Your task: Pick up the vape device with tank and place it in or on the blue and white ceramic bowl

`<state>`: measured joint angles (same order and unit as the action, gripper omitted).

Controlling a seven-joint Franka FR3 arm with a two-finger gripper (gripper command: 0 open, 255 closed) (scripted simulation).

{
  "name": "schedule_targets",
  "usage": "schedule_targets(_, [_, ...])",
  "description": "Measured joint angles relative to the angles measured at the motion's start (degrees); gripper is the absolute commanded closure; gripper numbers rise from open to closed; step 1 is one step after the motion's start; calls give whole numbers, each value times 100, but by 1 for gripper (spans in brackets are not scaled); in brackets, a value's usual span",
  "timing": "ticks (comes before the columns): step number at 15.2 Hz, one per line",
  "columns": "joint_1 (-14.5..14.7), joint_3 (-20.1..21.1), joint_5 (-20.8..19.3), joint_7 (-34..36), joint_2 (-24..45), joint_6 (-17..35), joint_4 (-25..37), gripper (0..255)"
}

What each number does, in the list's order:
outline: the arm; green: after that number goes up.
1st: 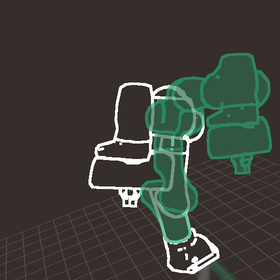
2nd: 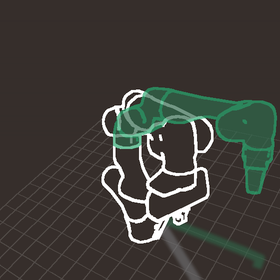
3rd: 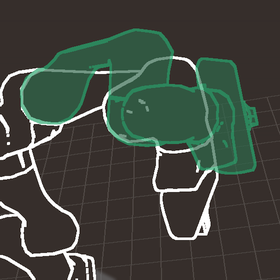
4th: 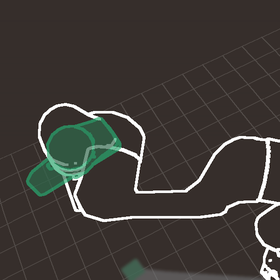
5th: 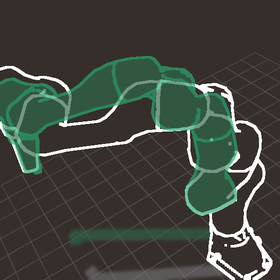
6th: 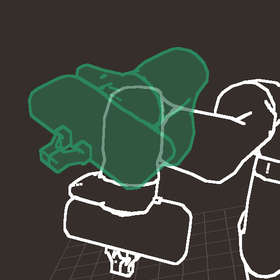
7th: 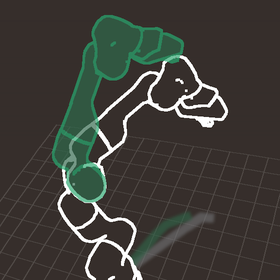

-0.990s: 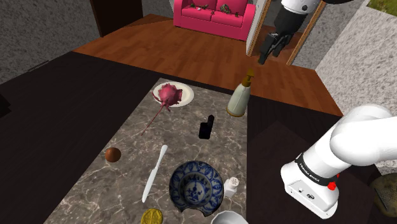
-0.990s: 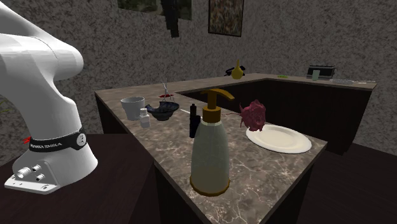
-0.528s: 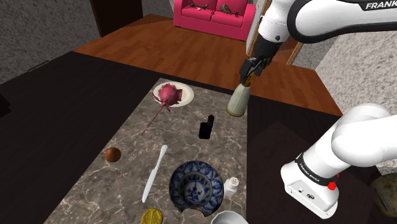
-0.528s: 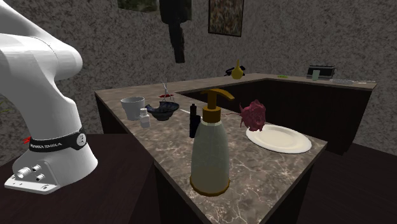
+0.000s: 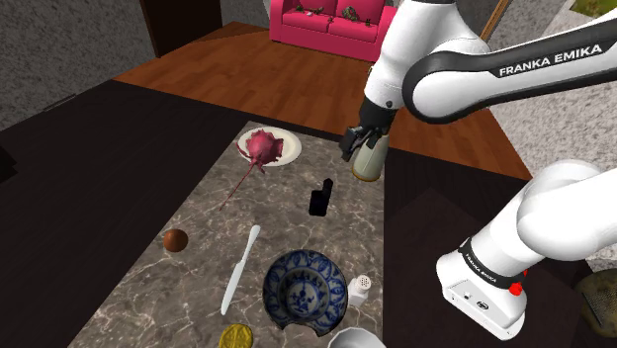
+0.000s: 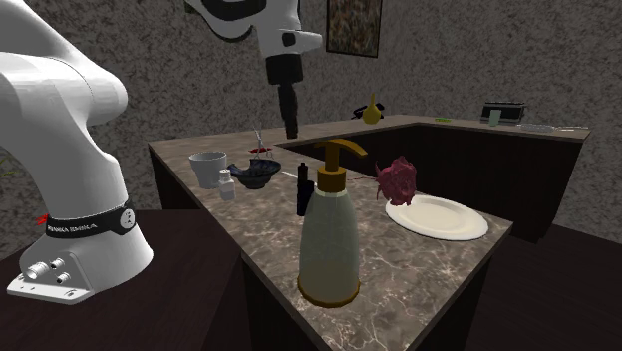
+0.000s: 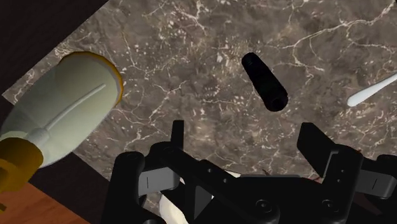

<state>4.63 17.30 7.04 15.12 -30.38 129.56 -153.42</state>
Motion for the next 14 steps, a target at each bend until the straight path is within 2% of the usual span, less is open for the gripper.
schedule_targets(6, [19, 645, -18, 746, 1175, 1224, 8, 0])
schedule_targets(14, [-170, 871, -373, 1095, 1957, 2073, -74, 0])
